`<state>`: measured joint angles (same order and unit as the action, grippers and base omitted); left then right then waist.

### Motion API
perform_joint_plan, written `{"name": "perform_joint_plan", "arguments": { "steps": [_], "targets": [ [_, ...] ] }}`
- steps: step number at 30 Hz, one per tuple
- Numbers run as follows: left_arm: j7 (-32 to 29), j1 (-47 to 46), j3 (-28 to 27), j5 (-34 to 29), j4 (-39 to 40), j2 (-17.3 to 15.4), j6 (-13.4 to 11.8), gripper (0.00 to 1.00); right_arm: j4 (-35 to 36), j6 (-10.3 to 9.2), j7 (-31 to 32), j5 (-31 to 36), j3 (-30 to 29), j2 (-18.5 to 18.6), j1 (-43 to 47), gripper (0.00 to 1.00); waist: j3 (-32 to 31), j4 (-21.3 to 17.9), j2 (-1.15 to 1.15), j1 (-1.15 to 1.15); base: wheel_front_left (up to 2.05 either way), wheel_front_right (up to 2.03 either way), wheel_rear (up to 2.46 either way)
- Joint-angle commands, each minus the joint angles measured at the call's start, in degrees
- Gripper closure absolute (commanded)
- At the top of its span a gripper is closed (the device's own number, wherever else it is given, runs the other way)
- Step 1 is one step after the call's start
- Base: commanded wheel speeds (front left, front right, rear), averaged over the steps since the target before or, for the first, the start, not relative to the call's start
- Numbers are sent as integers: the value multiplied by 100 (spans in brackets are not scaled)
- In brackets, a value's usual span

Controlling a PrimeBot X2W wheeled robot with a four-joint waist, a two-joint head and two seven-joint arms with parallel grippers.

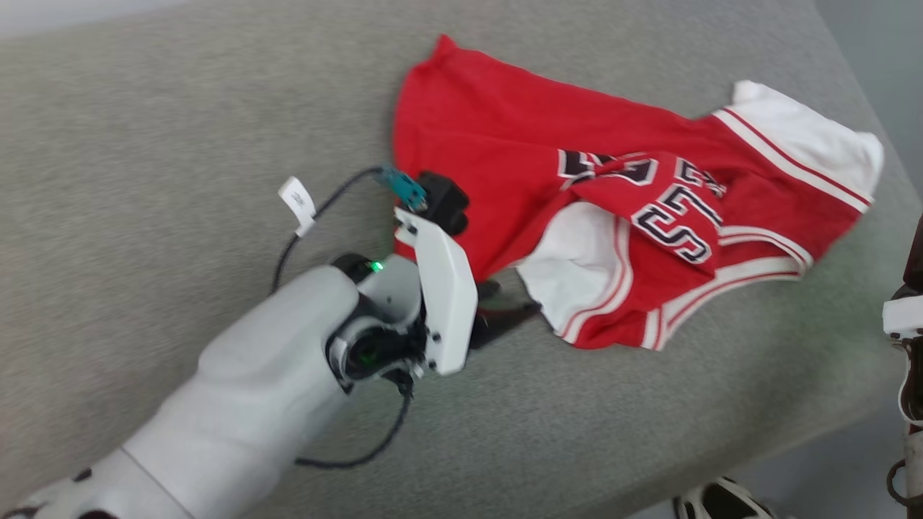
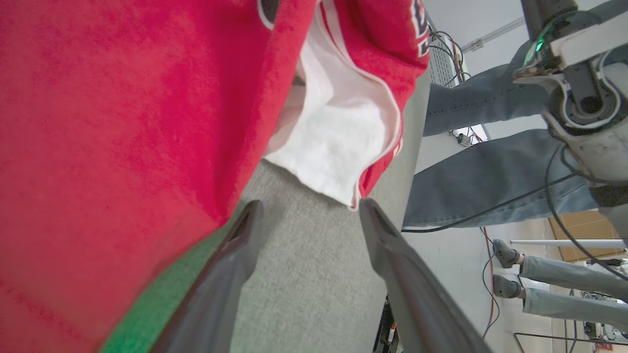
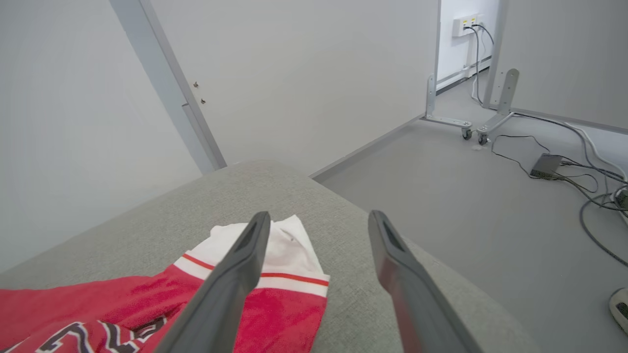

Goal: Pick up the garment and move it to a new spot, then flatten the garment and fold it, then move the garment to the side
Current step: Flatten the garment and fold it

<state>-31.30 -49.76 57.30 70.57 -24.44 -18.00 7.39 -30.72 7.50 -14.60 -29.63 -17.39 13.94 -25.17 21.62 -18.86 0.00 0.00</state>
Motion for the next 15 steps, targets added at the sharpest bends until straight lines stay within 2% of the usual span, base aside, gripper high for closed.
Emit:
{"name": "perform_joint_plan", "arguments": {
  "steps": [1, 8, 15],
  "targets": [
    [100, -201, 36, -51, -266, 9, 13, 0, 48, -2, -4, -22, -25, -55, -4, 0, 173, -247, 0, 0, 0, 0, 0],
    [636, -716, 375, -401, -958, 4, -1, 0, 142, -2, -28, -75, -18, -200, 40, 0, 310, -464, 0, 0, 0, 0, 0],
    [884, -1003, 880, -323, -1266, 236, -1, 0, 139, -2, -46, -147, 130, -310, -48, 0, 362, -540, 0, 0, 0, 0, 0]
  ]
}}
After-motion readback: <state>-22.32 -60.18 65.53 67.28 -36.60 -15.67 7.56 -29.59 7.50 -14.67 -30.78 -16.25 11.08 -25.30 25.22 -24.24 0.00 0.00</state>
